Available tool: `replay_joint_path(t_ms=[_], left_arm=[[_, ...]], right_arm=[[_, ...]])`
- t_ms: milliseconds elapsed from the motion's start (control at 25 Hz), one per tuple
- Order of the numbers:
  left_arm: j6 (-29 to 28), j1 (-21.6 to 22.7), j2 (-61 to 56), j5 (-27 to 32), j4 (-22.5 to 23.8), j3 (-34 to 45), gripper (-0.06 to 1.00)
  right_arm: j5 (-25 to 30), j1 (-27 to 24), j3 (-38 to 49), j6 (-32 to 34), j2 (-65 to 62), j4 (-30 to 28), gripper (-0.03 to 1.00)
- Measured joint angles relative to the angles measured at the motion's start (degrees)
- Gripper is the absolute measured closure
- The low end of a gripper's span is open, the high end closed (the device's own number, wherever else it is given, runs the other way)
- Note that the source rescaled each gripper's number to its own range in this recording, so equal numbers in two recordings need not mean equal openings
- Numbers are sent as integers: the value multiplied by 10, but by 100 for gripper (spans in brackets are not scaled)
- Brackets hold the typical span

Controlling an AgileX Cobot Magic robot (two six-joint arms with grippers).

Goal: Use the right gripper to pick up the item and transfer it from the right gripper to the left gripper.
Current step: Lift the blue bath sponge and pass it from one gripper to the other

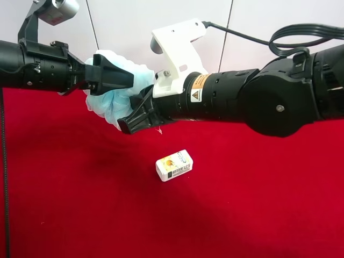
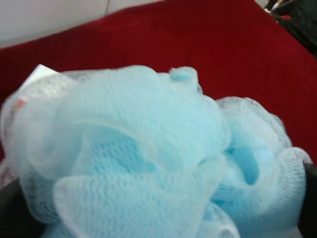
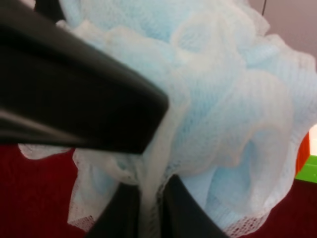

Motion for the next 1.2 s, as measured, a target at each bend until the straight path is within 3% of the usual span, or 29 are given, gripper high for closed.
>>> replay_joint_path(t_ms=[80,240,320,680,800,880,960,1080,1200], left_arm=[[0,-1,0,-2,0,0,22],[2,-4,0,-3,0,0,82],[4,-4,0,-5,0,0,92],[4,-4,0,-11,0,0,93],[5,-4,0,-15,0,0,93],[5,-4,0,-20,0,0,93],[5,-4,0,-20,0,0,93],[5,-4,0,-21,0,0,93],[5,-4,0,-21,0,0,94]], right_arm=[[0,0,0,0,0,0,96],[4,0,0,0,0,0,96],[4,0,0,0,0,0,97],[-5,0,0,0,0,0,97],[-5,0,0,1,0,0,89],[-5,0,0,1,0,0,76],[-6,0,0,1,0,0,55],[-6,0,0,1,0,1,16],[2,0,0,1,-5,1,1]])
